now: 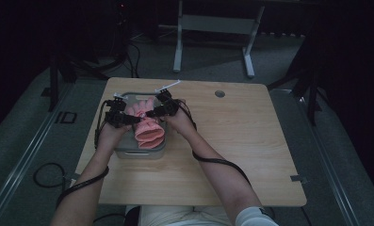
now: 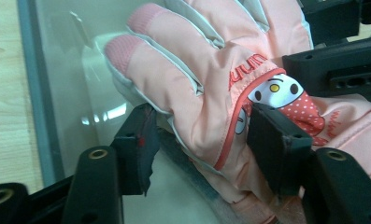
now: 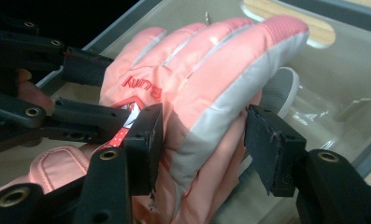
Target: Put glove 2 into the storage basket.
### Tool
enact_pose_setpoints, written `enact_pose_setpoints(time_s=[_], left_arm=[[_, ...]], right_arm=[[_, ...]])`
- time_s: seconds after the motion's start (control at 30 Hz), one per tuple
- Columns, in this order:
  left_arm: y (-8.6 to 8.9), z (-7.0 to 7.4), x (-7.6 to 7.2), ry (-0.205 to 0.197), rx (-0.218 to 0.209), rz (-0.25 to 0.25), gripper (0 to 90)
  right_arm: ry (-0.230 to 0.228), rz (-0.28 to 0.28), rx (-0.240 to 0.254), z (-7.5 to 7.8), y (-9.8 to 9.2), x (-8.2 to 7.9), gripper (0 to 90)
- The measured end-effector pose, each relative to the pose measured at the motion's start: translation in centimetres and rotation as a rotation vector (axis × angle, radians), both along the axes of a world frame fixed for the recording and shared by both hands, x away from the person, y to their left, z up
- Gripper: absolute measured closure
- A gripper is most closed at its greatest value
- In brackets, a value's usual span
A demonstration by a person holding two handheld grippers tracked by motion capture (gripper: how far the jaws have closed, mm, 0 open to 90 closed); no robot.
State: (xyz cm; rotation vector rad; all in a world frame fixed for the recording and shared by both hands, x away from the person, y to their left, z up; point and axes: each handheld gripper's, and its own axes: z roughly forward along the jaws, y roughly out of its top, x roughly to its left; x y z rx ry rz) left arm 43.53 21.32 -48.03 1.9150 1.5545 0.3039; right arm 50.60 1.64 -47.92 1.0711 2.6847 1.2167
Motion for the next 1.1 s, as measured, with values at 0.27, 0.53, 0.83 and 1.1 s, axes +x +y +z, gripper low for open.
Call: enact_pose_setpoints(time_s=[0.27,0.53,0.83,1.1], left_arm=[[0.2,0.4,-0.2,-0.019,-0.007,0.008,41.1],[0.3,1.0,-0.3,-0.036,-0.012,0.008,41.1],[0.5,1.7,-0.4,-0.063,-0.024,-0.003,41.1],[0.4,2.3,-0.6,-0.086,-0.027,-0.012,41.1]], right_arm=[[-0.016,-0.007,0.015,0.7,-0.2,-0.1,44.1],[-0.032,0.004,0.029,1.7,-0.3,-0.5,43.7],[-0.046,0.007,0.039,2.3,-0.5,-0.8,43.6],[-0.05,0.014,0.053,2.6,-0.6,-1.1,43.3]])
